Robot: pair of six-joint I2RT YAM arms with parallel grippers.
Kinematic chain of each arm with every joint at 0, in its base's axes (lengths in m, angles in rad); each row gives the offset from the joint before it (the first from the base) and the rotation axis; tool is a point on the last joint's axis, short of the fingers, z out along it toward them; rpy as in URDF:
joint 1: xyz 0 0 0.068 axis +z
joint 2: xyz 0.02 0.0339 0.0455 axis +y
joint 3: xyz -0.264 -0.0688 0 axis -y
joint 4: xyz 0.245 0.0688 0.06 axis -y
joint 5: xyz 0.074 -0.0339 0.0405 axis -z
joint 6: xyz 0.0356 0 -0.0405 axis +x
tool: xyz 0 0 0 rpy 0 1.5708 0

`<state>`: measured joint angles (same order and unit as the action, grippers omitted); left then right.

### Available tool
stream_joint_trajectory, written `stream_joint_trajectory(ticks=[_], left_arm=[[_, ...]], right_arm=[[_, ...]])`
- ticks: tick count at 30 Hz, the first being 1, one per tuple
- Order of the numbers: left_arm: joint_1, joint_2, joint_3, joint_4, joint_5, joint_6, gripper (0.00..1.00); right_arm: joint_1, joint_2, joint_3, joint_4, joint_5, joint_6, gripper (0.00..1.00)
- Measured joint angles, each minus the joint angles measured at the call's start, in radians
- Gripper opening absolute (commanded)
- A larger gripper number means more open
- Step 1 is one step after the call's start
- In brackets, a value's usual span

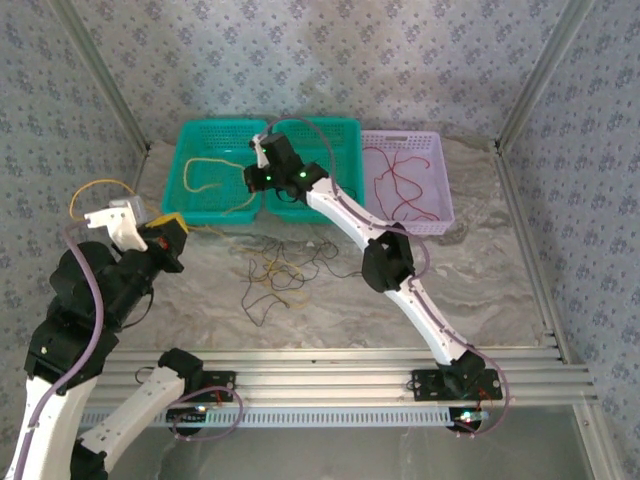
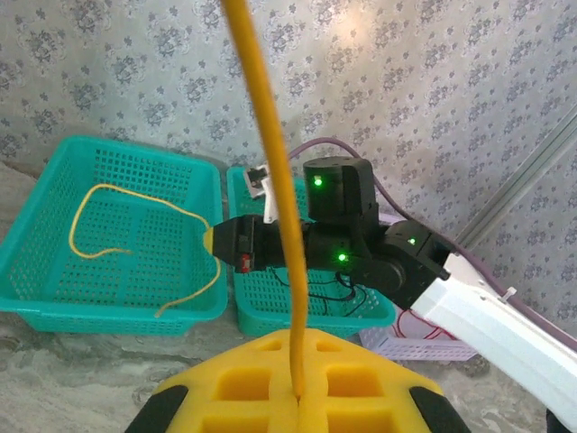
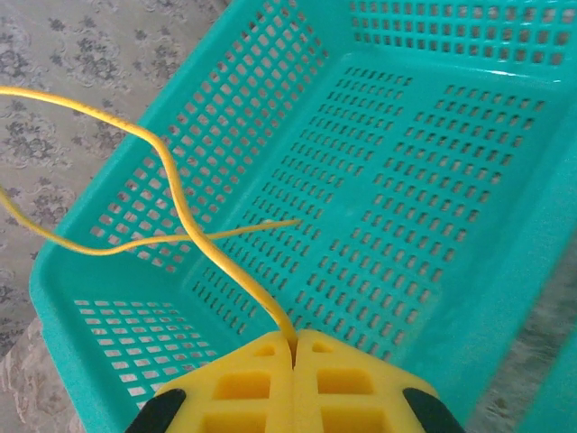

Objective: Untangle the cables

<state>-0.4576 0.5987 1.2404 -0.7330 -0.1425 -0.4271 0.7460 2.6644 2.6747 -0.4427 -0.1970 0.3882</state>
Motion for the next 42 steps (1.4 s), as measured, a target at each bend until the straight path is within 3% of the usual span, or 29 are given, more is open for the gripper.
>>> stream_joint_trajectory(ticks=[2,6,9,14,16,22,26,29,33,42], left_arm=[[0.0,-0.005,-0.008,-0.001,0.001,-0.002,0.0],[0.0,-0.015,-0.023,0.002,0.009,-0.005,0.0],[0.0,-0.016,-0.035,0.003,0.016,-0.011,0.0],[0.0,-0.014,-0.042,0.005,0.018,-0.011,0.0],[0.0,-0.014,-0.049,0.012,0.014,-0.011,0.0],[0.0,0.007,-0.068,0.021,-0.014,-0.028,0.0],[0.0,0.034,-0.067,0.026,-0.028,-0.039,0.0],[0.001,0.043,-0.067,0.026,-0.031,-0.049,0.0],[0.002,0.044,-0.067,0.026,-0.032,-0.061,0.0],[0.002,0.043,-0.065,0.026,-0.055,-0.08,0.0]], right_arm=[[0.008,0.01,0.002,0.017,-0.003,0.0,0.09],[0.016,0.018,0.005,0.024,-0.016,-0.007,0.5],[0.013,0.011,0.006,0.018,-0.036,-0.021,0.6],[-0.013,-0.131,-0.123,-0.005,-0.062,-0.054,0.64],[-0.032,-0.28,-0.278,0.003,-0.073,-0.076,0.64],[-0.084,-0.94,-0.956,0.201,-0.109,-0.138,0.67],[-0.063,-1.22,-1.3,0.346,-0.15,-0.158,0.67],[-0.037,-1.262,-1.464,0.393,-0.172,-0.172,0.68],[-0.005,-1.155,-1.602,0.407,-0.187,-0.173,0.67],[0.063,-1.061,-1.657,0.453,-0.188,-0.18,0.66]])
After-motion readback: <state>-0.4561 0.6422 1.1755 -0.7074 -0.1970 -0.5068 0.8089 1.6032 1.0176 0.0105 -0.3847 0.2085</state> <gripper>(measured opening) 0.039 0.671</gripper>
